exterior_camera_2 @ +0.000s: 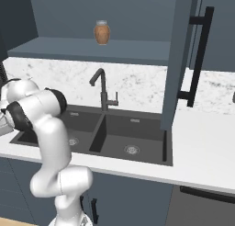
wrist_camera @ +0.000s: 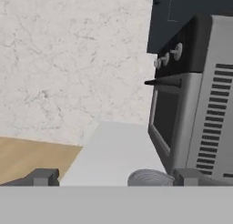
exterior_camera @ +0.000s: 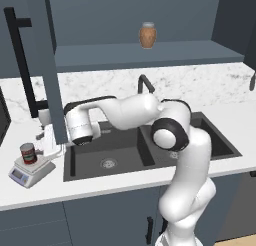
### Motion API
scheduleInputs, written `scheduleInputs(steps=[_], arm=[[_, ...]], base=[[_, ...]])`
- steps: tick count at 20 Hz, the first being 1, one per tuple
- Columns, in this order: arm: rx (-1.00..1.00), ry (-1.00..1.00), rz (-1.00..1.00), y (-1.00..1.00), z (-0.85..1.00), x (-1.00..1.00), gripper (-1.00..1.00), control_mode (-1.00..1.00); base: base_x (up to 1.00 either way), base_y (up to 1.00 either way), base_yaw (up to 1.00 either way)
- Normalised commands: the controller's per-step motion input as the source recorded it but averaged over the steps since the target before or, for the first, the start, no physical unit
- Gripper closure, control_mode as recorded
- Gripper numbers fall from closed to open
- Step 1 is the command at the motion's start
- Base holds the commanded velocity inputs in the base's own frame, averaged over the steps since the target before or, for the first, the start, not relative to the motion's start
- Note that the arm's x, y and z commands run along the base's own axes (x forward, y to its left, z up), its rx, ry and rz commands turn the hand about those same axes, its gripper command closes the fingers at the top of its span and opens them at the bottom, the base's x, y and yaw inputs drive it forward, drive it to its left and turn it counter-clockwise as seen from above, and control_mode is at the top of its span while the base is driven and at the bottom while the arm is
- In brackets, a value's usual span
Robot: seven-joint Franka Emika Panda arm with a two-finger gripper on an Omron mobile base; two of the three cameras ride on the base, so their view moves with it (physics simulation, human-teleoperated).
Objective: Pick the canned food and place it on the digital scale for weighing, and close the cabinet.
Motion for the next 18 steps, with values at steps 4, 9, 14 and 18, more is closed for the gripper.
scheduleInputs(steps=[4, 9, 14, 18], arm=[[0.12, -0.12, -0.19, -0.54, 0.32, -0.75, -1.0, -1.0], [0.05, 0.0, -0.38, -0.6, 0.18, -0.55, -1.0, -1.0], [0.07, -0.07, -0.36, -0.56, 0.67, -0.38, -1.0, -1.0], [-0.01, -0.24, -0.08, -0.48, 1.0, -0.07, -1.0, -1.0]], base=[[0.0, 0.0, 0.0], [0.0, 0.0, 0.0], [0.0, 0.0, 0.0], [0.0, 0.0, 0.0]])
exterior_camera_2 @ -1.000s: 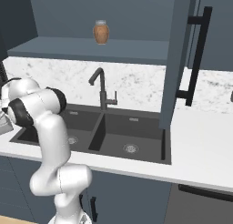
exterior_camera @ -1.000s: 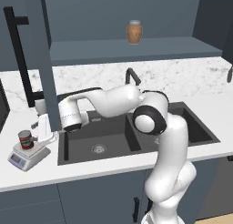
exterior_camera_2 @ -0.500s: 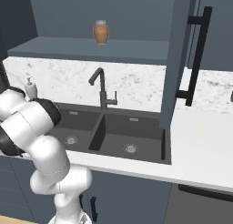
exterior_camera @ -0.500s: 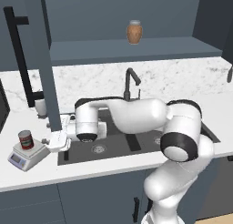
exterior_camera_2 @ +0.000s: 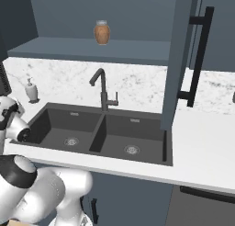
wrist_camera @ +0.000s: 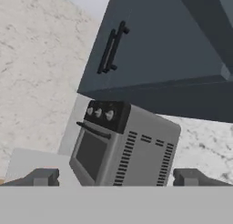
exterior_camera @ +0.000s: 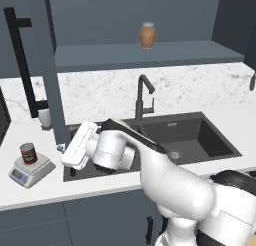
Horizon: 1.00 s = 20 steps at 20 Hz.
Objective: Pick the canned food and place it on the digital scale for weighing, and close the cabinet.
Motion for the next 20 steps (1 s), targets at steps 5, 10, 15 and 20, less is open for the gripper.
scheduleInputs(steps=[5, 10, 15, 20], arm=[[-0.24, -0.53, -0.06, -0.49, 0.78, -0.05, -1.0, -1.0], [-0.31, -0.24, -0.08, -0.79, 0.17, 0.0, -1.0, -1.0], [-0.2, -0.03, -0.13, -1.0, 0.21, 0.0, -1.0, -1.0], [0.0, -0.4, -0.34, -0.69, 0.26, -0.15, -1.0, -1.0]], base=[[0.0, 0.0, 0.0], [0.0, 0.0, 0.0], [0.0, 0.0, 0.0], [0.0, 0.0, 0.0]])
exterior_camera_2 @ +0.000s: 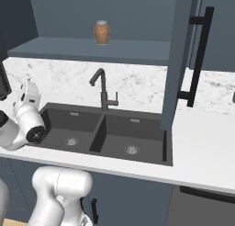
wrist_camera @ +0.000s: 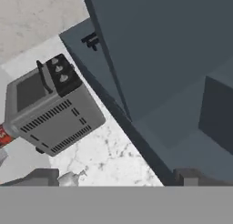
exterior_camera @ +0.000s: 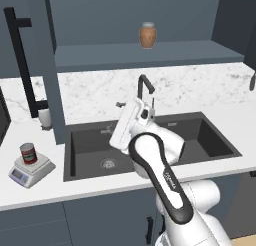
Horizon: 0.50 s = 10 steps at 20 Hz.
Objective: Pick the canned food and place it on the digital scale for weighing, and close the cabinet.
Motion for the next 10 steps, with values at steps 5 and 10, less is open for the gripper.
scheduleInputs(steps=[5, 10], arm=[[0.0, -0.37, -0.4, -0.69, 0.09, 0.0, -1.0, -1.0], [0.0, -0.06, -0.42, -0.96, 0.11, -0.05, -1.0, -1.0]], base=[[0.0, 0.0, 0.0], [0.0, 0.0, 0.0]])
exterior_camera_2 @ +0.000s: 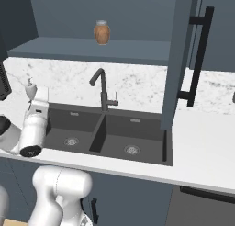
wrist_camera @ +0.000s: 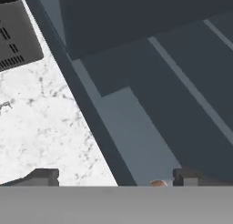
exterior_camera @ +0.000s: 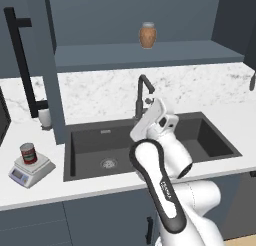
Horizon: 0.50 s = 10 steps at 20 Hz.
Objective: Pick the canned food and place it on the digital scale for weighing, and close the cabinet.
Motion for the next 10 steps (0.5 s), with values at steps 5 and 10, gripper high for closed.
scheduleInputs(steps=[5, 10], arm=[[0.02, 0.01, -0.31, -1.0, 0.25, -0.5, -1.0, -1.0], [0.0, 0.09, -0.28, -1.0, 0.39, -0.6, -1.0, -1.0]], base=[[0.0, 0.0, 0.0], [0.0, 0.0, 0.0]])
